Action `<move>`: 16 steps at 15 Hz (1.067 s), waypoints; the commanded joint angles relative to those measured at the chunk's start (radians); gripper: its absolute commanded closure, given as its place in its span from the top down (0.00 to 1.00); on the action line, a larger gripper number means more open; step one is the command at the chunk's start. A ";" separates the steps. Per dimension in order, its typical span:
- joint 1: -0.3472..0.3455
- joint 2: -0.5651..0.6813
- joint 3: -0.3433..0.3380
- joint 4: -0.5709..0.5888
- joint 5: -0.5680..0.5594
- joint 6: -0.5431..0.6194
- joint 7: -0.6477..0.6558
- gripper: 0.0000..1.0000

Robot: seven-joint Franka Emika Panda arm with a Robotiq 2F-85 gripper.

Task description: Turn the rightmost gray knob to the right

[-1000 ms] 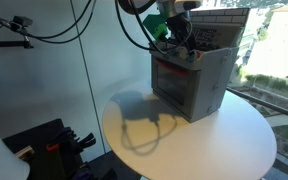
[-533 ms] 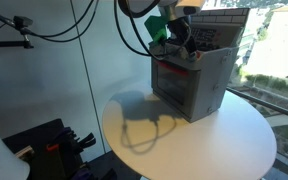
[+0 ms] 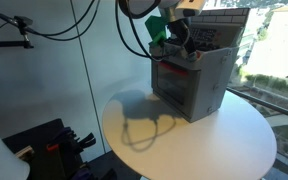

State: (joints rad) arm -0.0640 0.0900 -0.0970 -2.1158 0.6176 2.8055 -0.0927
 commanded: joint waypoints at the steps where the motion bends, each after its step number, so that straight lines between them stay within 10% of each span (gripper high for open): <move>1: -0.004 0.030 0.007 0.043 0.032 0.009 -0.030 1.00; 16: -0.007 0.056 0.018 0.073 0.205 0.040 -0.097 1.00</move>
State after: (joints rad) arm -0.0644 0.1249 -0.0916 -2.0776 0.7692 2.8304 -0.1468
